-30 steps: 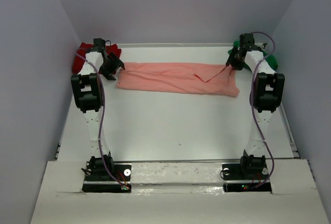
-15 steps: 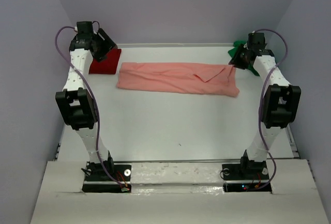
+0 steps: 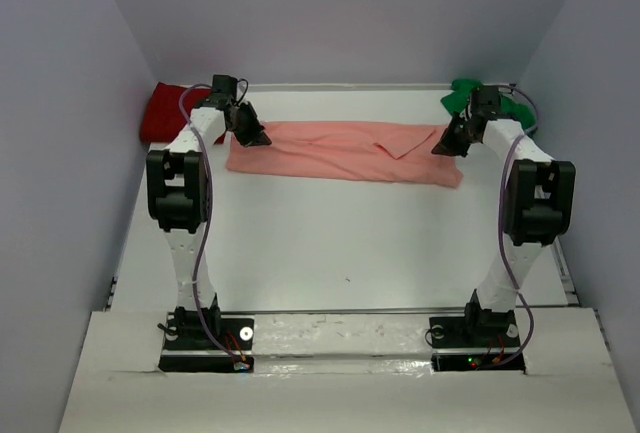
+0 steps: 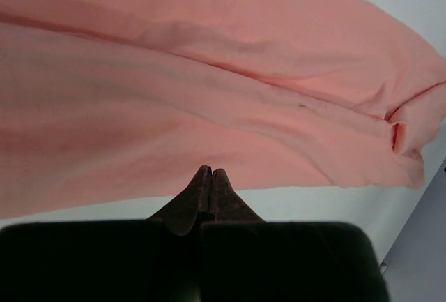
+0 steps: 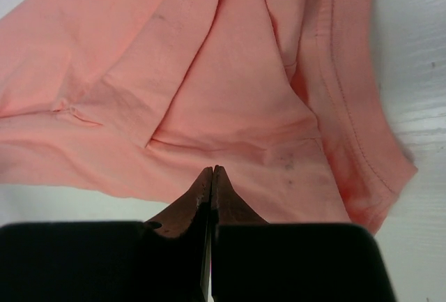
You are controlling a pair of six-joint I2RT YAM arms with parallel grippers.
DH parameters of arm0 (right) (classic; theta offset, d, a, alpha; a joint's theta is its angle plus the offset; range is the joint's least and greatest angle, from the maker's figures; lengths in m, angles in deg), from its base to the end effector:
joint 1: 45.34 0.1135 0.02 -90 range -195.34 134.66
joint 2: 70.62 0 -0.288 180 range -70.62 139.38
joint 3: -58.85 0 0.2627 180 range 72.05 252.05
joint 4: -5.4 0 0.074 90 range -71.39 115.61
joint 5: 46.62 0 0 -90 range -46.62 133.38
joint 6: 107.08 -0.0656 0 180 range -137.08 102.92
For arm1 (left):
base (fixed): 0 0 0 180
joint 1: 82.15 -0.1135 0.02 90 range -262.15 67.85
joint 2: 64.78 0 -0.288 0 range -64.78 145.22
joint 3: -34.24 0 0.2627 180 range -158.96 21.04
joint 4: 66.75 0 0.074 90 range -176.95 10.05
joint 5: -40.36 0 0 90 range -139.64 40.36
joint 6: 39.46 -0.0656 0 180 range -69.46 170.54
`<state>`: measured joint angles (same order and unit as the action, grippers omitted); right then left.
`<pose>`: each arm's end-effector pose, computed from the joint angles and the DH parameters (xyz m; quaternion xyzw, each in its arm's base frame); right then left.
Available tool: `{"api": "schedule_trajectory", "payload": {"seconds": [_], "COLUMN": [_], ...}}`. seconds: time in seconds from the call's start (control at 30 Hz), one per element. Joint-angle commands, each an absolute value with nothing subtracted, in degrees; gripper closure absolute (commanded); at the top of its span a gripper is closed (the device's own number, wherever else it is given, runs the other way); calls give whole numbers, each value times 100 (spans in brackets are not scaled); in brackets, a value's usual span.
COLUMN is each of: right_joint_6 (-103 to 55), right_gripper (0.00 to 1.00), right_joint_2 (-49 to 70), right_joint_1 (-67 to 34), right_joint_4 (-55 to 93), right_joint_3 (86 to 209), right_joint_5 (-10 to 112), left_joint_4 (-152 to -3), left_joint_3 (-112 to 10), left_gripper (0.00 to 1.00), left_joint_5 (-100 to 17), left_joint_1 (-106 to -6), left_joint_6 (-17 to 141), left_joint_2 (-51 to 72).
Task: Fold and stack the t-shirts
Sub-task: Fold the other side of the tshirt into a rectangle
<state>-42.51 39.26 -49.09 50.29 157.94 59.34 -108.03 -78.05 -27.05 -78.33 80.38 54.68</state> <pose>0.4535 -0.0116 0.2219 0.1987 0.9260 0.1852 0.2620 0.5087 -0.0592 0.2308 -0.1387 0.9090 -0.2760 0.2799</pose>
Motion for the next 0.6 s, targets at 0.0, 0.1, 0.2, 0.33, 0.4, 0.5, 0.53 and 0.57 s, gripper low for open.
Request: {"api": "schedule_trajectory", "payload": {"seconds": [0.0, 0.1, 0.2, 0.33, 0.4, 0.5, 0.53, 0.57], "right_joint_6": [-4283, -4222, -4178, -4081, -4029, -3949, -3932, -3914], "right_gripper": [100, 100, 100, 100, 100, 100, 100, 100], "right_joint_2": [4265, 4468, 4671, 4899, 5014, 5084, 5093, 5093], "right_joint_1": [-4894, -4842, -4789, -4736, -4683, -4683, -4631, -4631], "right_joint_4": [5041, 5165, 5306, 5525, 5613, 5806, 5920, 5982], "right_joint_3": [16177, 16354, 16530, 16706, 16767, 16785, 16785, 16768], "right_joint_5": [6166, 6122, 6026, 5841, 5744, 5577, 5525, 5420], "left_joint_4": [-10631, -10824, -10956, -11097, -11167, -11343, -11405, -11449], "left_joint_3": [-8222, -8582, -8794, -8943, -8987, -9031, -9023, -9005], "left_gripper": [100, 100, 100, 100, 100, 100, 100, 100], "left_joint_5": [-2187, -2221, -2318, -2415, -2459, -2494, -2581, -2626], "left_joint_1": [-7767, -7740, -7714, -7687, -7661, -7626, -7617, -7608], "left_joint_6": [7813, 7726, 7690, 7655, 7638, 7585, 7567, 7524], "left_joint_2": [5763, 6063, 6257, 6441, 6485, 6521, 6521, 6512]}}
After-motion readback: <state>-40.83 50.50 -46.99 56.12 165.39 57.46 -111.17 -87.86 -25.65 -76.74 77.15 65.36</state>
